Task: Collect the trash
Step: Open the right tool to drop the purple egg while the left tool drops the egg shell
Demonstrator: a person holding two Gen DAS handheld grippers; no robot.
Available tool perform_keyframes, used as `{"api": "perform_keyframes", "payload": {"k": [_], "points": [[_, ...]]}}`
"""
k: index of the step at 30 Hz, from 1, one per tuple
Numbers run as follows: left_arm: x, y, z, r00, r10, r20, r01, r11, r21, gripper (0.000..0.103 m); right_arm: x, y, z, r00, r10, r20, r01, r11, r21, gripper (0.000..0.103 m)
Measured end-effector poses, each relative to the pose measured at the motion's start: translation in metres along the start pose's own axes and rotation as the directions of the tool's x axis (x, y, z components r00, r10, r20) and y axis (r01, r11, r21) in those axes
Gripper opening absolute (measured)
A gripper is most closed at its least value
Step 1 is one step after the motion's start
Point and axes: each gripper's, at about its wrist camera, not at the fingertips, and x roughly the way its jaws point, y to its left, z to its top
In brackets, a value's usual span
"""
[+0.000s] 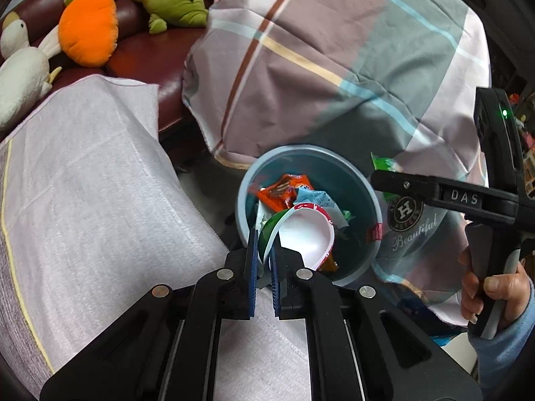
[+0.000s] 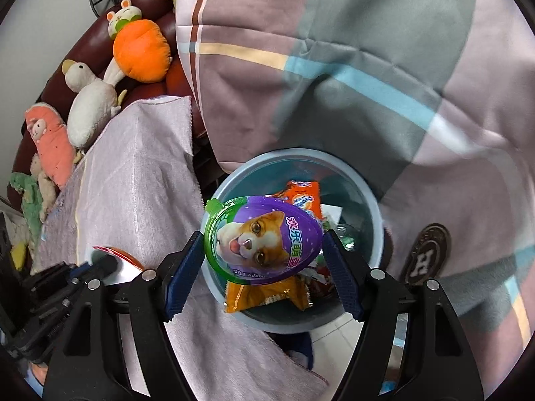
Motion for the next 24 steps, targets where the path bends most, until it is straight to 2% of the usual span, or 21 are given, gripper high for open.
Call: {"api": "perform_keyframes", "payload": {"k": [5,24], "points": [[0.013,-0.001,0.000,1.000,0.001,-0.028,-0.001,1.000,0.001,0.008,0.006,-0.006,0.001,1.000,0.015,-0.005,-0.015,1.000,0.017,0.073],[0.050,-0.025,0.004,0.996,-0.043,-0.074,0.045,0.998,0.033,0.008,-0.006,-0.029,-0.008,0.997,-0.071,0.001,0.071,0.997,0.028,0.076]]}}
